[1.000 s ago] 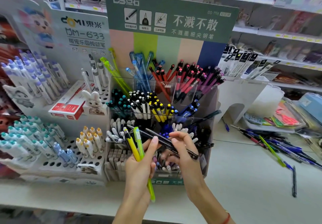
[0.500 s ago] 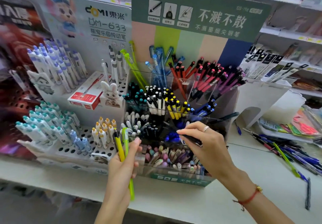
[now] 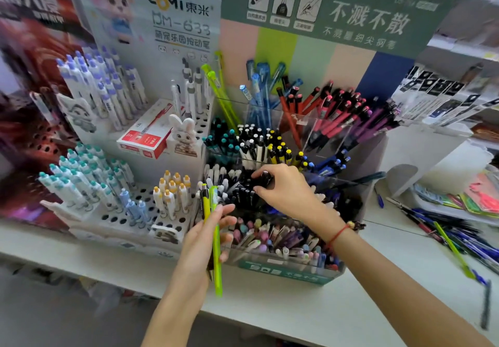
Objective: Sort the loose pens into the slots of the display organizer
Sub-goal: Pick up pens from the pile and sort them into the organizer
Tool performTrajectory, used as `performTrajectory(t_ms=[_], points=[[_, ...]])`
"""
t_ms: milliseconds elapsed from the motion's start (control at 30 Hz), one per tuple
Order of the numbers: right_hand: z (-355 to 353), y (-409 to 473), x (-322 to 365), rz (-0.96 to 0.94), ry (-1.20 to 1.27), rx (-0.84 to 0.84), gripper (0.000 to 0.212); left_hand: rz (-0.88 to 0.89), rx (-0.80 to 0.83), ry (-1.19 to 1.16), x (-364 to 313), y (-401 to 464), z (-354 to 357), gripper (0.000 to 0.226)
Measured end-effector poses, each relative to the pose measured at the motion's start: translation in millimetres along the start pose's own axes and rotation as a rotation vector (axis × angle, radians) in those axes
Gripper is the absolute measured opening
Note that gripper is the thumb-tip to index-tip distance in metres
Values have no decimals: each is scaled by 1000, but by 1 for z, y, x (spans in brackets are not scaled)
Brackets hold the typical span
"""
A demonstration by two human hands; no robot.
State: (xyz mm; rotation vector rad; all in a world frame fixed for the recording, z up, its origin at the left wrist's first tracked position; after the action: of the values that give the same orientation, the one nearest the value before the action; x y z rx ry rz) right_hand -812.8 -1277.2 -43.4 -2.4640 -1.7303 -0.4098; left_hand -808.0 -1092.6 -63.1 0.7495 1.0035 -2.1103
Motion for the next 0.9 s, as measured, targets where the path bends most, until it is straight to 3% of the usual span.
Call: performTrajectory(t_ms=[100,200,300,467,600,667,767,900], points=[[12,-19,7,-127,-113,-273,32,-38,40,-118,-2,2,-1,26],[22,-25,7,-208,-169,-407,37,-70,92,-190,-3,4,-1,31],[33,-27,0,-225,-240,-441,39,-67,120,-216,-3,6,-1,33],[46,-35,-5,-279,-421,-341,45,-95,151,-229,-5,7,0,33],[20,-41,14,-166,-43,-387,39,-106,206,-153,-7,8,1,34],[5,-42,31,-60,223,-279,34,-98,213,-72,-8,8,3,32],[-7,-35,42,34,418,-36,23,-77,235,28,-12,5,8,27],[-20,-24,42,38,590,4,9,84,258,190,-22,4,11,29]])
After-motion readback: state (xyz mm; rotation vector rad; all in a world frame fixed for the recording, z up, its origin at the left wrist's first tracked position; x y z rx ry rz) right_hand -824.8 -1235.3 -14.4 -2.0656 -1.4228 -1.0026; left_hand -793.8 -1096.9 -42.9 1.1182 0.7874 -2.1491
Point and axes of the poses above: each hand's wrist, its own y-axis towards the middle knuckle, its own z-axis out of the palm, x = y × z, the point moved 1 cm from there along y, towards the middle knuckle, and after that the axes turned 12 degrees about -y, right-handed, at the moved point
